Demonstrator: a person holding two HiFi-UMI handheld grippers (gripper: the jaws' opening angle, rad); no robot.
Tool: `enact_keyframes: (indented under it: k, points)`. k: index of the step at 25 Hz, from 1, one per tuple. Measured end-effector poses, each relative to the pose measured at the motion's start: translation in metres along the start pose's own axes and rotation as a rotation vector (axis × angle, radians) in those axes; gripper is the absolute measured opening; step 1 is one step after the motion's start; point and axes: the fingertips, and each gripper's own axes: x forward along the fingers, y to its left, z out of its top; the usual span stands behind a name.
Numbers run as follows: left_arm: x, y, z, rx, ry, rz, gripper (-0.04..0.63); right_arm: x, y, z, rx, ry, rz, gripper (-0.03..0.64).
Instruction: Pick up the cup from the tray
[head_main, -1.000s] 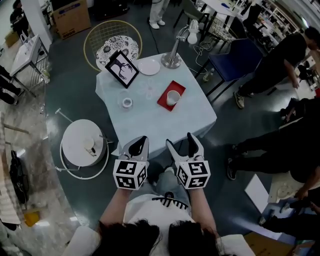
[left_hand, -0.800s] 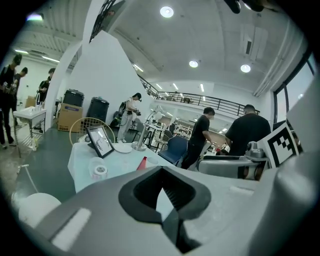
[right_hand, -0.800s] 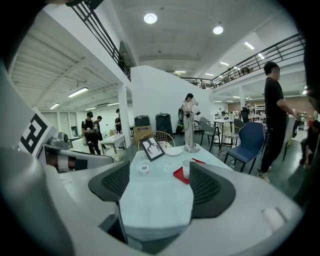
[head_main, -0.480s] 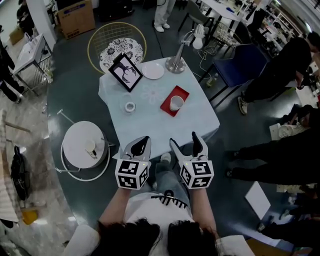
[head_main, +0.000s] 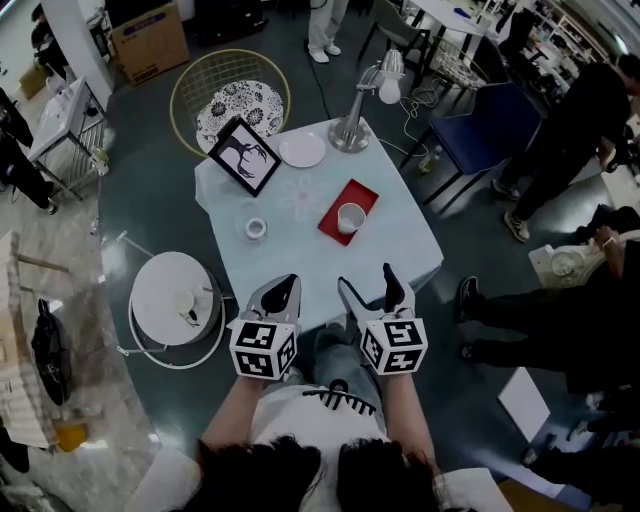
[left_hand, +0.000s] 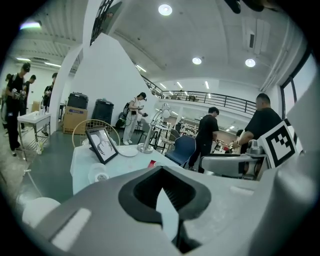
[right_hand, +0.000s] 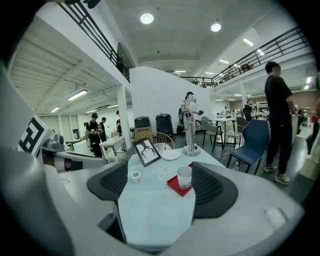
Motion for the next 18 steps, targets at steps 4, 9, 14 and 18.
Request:
enact_keyframes:
  k: [4,9,14,18]
  points:
    - [0.017,0.001,-0.001,-0.001,0.029,0.003,0.000,0.013,-0.017,0.004,0.006,0.009,0.010,0.408]
    - [0.035,0.003,0.002,-0.005,0.047,0.028,0.000,0.034,-0.031,0.008,-0.037,0.038,0.026,0.411]
    - [0.054,0.002,0.006,-0.002,0.070,0.039,0.000,0.055,-0.044,0.005,-0.034,0.068,0.052,0.416]
    - [0.066,0.009,0.009,-0.038,0.075,0.067,0.000,0.071,-0.052,-0.001,-0.019,0.098,0.083,0.416]
